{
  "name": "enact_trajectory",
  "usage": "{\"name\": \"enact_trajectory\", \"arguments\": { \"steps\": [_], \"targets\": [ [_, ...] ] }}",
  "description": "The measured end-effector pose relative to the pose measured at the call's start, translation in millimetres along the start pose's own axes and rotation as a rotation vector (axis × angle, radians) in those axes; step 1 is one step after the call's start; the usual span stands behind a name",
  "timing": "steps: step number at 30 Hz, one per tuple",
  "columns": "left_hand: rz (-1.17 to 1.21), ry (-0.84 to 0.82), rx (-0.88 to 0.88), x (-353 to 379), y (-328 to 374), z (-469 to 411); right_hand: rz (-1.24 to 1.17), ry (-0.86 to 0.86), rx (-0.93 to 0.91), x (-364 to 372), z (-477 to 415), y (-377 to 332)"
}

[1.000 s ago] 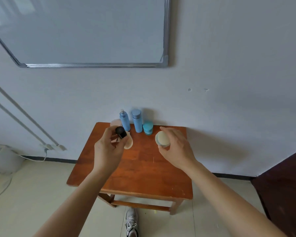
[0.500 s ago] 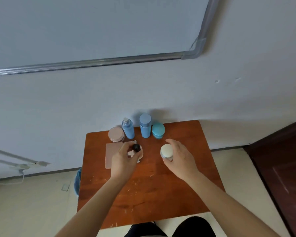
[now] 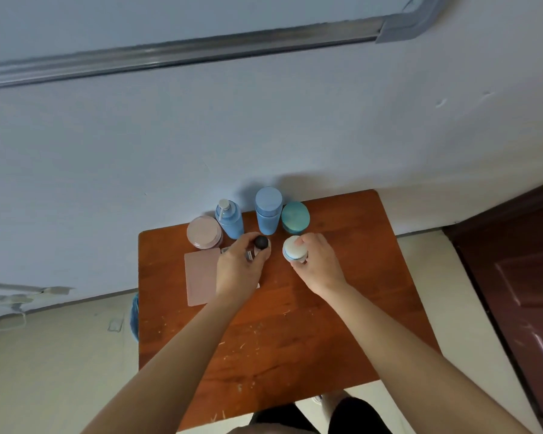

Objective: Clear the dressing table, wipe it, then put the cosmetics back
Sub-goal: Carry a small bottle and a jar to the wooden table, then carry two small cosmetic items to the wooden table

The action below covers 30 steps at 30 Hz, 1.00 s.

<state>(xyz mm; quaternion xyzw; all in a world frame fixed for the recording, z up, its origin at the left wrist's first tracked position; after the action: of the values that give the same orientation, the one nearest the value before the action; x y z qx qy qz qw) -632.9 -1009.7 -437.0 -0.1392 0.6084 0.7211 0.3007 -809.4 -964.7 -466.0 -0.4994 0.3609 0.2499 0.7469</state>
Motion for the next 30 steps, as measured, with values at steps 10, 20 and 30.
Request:
{"name": "enact_trajectory", "arguments": {
  "steps": [10, 20, 30],
  "targets": [
    [-0.222, -0.013, 0.087, -22, 33, 21, -0.065, -0.005, -0.034, -44, 7, -1],
    [-0.399, 0.452, 0.691, -109, 204, 43, -0.137, 0.439, -0.338, -214, 15, -57],
    [-0.484, 0.313, 1.116, -93, 341, 64, 0.185, 0.891, -0.236, -339, 114, -42]
  ]
}}
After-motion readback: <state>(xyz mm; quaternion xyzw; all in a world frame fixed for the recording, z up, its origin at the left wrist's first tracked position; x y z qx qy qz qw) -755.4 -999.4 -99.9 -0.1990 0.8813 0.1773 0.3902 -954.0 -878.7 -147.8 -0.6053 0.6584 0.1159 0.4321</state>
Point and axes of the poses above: each hand's wrist, its own z-axis away from the middle knuckle, its own x-axis out of the palm, y = z × x, the point moved 4 cm from there along -z, towards the middle knuckle, and after that the axes turned 1 degree about z, right-handed, at the moved point
